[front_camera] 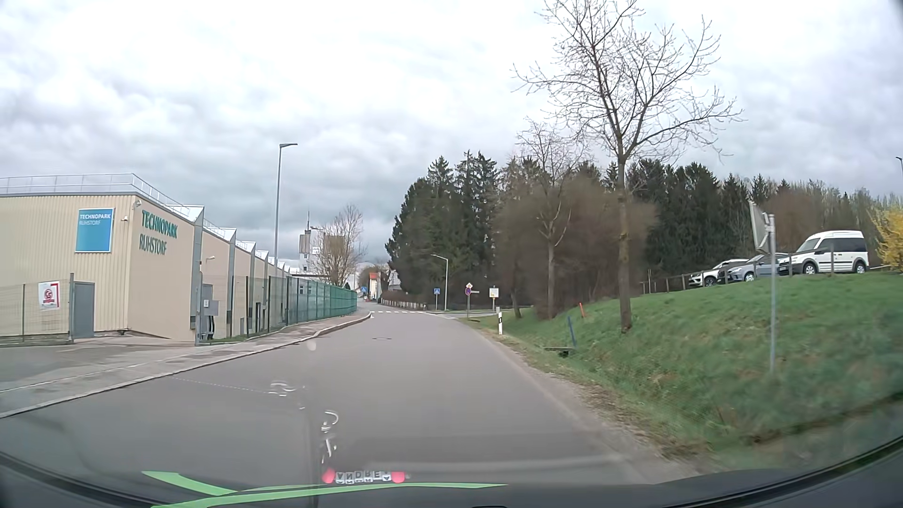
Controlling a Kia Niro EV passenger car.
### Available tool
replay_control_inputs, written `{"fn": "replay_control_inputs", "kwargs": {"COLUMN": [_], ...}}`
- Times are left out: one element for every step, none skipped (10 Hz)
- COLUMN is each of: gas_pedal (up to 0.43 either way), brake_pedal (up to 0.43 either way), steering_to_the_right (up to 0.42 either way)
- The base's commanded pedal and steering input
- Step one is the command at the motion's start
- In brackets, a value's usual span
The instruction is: Follow the waypoints while adhering to traffic rules and regulations
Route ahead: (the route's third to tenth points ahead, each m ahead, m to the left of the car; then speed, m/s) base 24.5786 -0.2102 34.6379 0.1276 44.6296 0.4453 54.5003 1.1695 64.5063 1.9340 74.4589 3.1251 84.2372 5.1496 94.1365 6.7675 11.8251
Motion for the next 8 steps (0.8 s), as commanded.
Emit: {"fn": "replay_control_inputs", "kwargs": {"gas_pedal": [0.047, 0.047, 0.047, 0.047, 0.047, 0.047, 0.047, 0.047], "brake_pedal": [0.000, 0.000, 0.000, 0.000, 0.000, 0.000, 0.000, 0.000], "steering_to_the_right": [-0.004, -0.004, -0.004, -0.004, -0.004, -0.004, -0.004, -0.004]}}
